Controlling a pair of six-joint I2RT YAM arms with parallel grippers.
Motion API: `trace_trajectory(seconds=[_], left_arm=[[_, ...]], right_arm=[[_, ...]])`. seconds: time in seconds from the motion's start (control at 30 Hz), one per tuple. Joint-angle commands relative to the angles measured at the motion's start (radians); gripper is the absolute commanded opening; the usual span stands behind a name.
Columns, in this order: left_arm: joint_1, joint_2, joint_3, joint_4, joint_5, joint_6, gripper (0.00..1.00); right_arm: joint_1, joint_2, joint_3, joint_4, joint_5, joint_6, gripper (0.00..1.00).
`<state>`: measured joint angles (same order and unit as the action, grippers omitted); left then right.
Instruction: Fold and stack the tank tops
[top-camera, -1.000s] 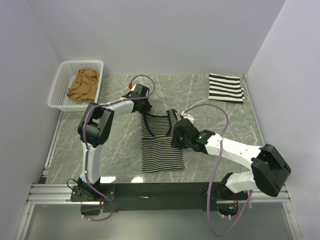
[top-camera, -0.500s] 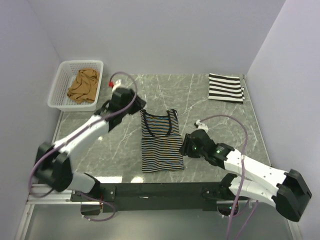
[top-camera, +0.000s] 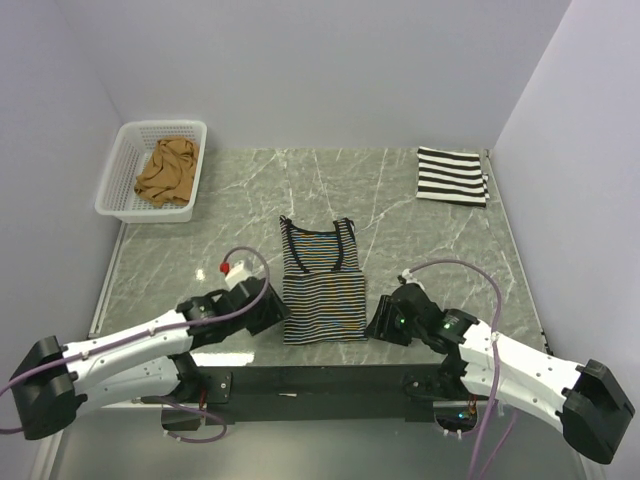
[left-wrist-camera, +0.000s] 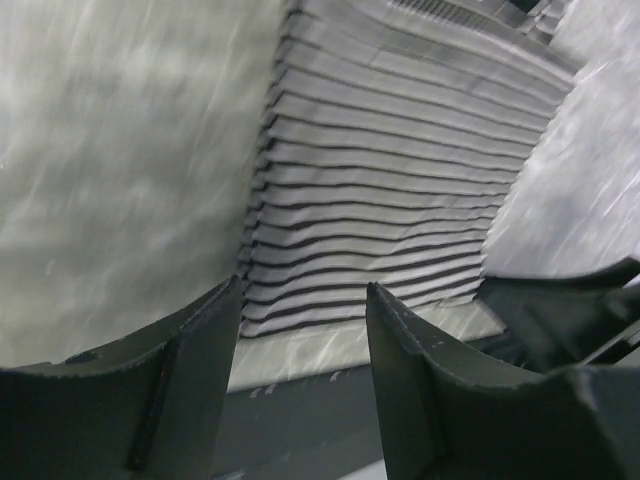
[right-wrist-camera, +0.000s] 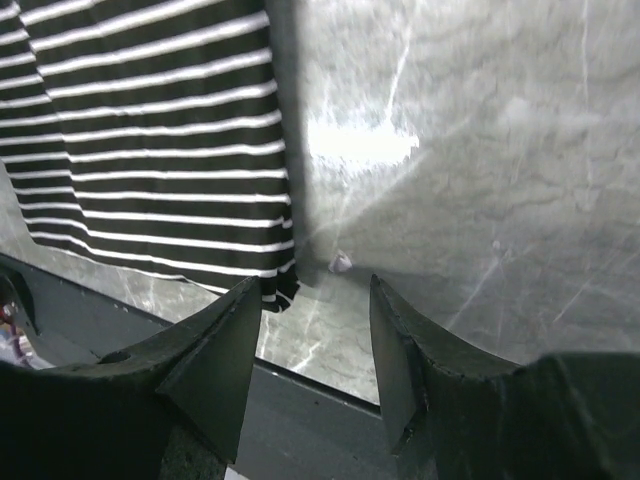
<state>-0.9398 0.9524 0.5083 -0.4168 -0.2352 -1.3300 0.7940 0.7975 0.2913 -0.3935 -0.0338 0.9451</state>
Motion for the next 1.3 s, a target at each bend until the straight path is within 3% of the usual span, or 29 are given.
trace_trajectory(seconds=[0.0, 0.3, 0.53, 1.0, 1.17, 1.27], left_arm=[[-0.057, -0.067, -0.057, -0.060, -0.027, -0.130, 0.58], [-0.172, -0.009, -0.108, -0.033, 0.004, -0.193, 0.55], [-0.192, 0.020, -0.091, -0.083, -0.024, -0.239, 0.52], [-0.192, 0.083, -0.128, 0.036, -0.021, -0.255, 0.50], [-0.192, 0.100, -0.149, 0.061, -0.033, -0.268, 0.39], [-0.194, 0.100, -0.149, 0.072, -0.049, -0.270, 0.21]], right_arm=[[0.008, -0.026, -0.027, 0.030, -0.032, 0.040, 0.55], [0.031, -0.009, -0.041, 0.054, -0.032, 0.064, 0.54], [0.062, 0.058, -0.063, 0.065, -0.031, 0.084, 0.37], [0.080, 0.080, -0.072, 0.071, -0.003, 0.090, 0.19], [0.079, 0.069, -0.061, 0.056, 0.008, 0.086, 0.14], [0.080, 0.057, -0.044, 0.039, 0.017, 0.081, 0.10]])
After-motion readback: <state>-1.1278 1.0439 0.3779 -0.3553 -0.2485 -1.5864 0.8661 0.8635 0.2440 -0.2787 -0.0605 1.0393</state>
